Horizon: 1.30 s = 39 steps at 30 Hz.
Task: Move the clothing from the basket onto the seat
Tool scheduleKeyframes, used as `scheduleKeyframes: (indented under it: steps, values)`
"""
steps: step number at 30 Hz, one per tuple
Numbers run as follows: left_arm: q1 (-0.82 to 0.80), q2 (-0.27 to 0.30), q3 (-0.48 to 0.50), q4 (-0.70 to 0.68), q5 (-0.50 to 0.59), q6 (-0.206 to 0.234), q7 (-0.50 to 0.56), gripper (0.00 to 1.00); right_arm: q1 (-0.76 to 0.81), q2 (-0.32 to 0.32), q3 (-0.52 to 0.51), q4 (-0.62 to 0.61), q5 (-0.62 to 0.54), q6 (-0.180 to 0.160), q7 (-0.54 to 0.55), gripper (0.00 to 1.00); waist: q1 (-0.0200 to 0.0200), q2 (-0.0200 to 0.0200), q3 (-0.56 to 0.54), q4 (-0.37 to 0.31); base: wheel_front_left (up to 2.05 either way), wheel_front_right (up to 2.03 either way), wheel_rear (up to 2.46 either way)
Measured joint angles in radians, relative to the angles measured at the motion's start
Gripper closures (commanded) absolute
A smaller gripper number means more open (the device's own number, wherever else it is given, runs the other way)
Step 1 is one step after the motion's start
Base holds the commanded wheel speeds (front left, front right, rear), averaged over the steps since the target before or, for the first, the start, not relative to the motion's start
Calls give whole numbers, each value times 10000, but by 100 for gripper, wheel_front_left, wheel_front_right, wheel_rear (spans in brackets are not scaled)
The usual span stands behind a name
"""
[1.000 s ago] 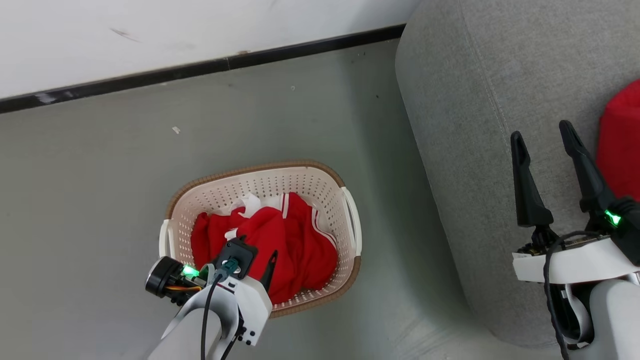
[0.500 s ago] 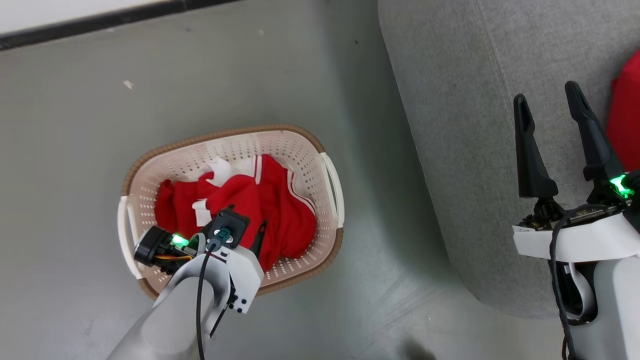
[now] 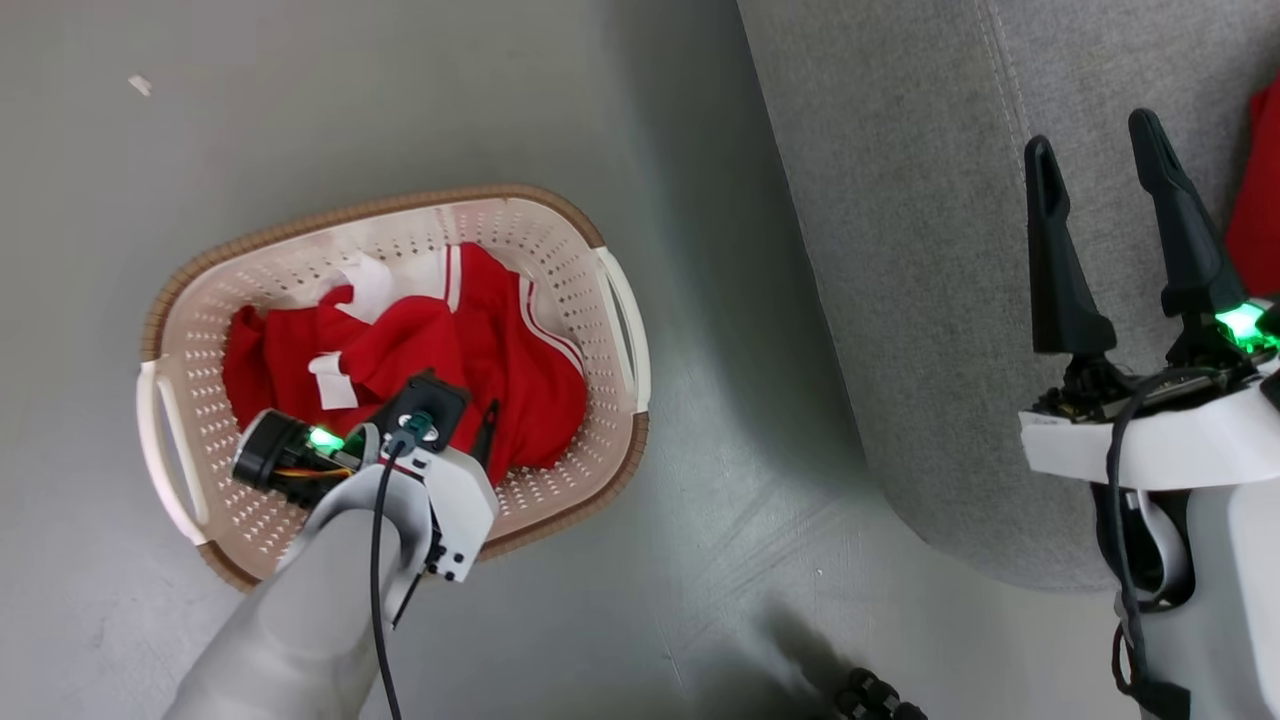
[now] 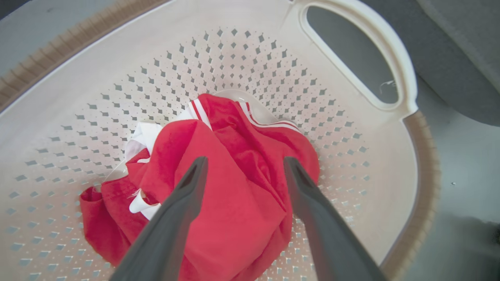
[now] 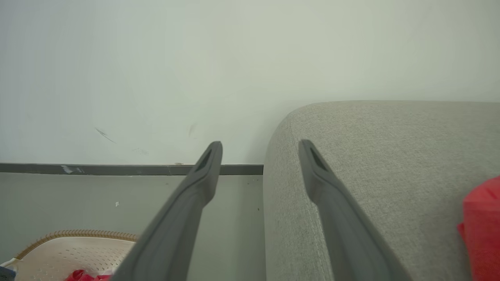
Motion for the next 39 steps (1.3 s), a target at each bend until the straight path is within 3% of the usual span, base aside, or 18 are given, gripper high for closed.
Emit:
scheduleKeyframes:
  steps: [16, 29, 30, 31, 32, 33, 39]
  values:
    - [-1081, 667, 414, 846, 92, 102, -59, 0, -841, 0, 234, 98, 382, 0, -13, 0, 0, 0, 1198, -472, 0, 0, 0]
    - [-1791, 633, 516, 1452, 40, 113, -40, 0, -1629, -2, 320, -2, 694, 0, -15, 0, 0, 0, 1960, -739, 0, 0, 0]
    - [-1848, 654, 500, 1492, 69, 136, 6, 50, -1670, 0, 324, 0, 696, 0, -15, 0, 0, 0, 2007, -757, 0, 0, 0]
    - [-1880, 677, 495, 1536, 88, 138, 6, 50, -1733, -2, 322, 0, 717, 0, -15, 0, 0, 0, 2051, -774, 0, 0, 0]
    - [-1924, 686, 485, 1595, 102, 138, 6, 82, -1765, -2, 320, -2, 775, 0, -17, 0, 0, 0, 2095, -792, 0, 0, 0]
    - [-1982, 704, 441, 1649, 153, 138, 6, 100, -1762, -2, 322, 2, 794, 0, -17, 0, 0, 0, 2136, -809, 0, 0, 0]
    - [-2238, 777, 230, 1678, 418, 111, -92, 100, -2021, -2, 301, 94, 968, 0, -17, 0, 0, 0, 2334, -894, 0, 0, 0]
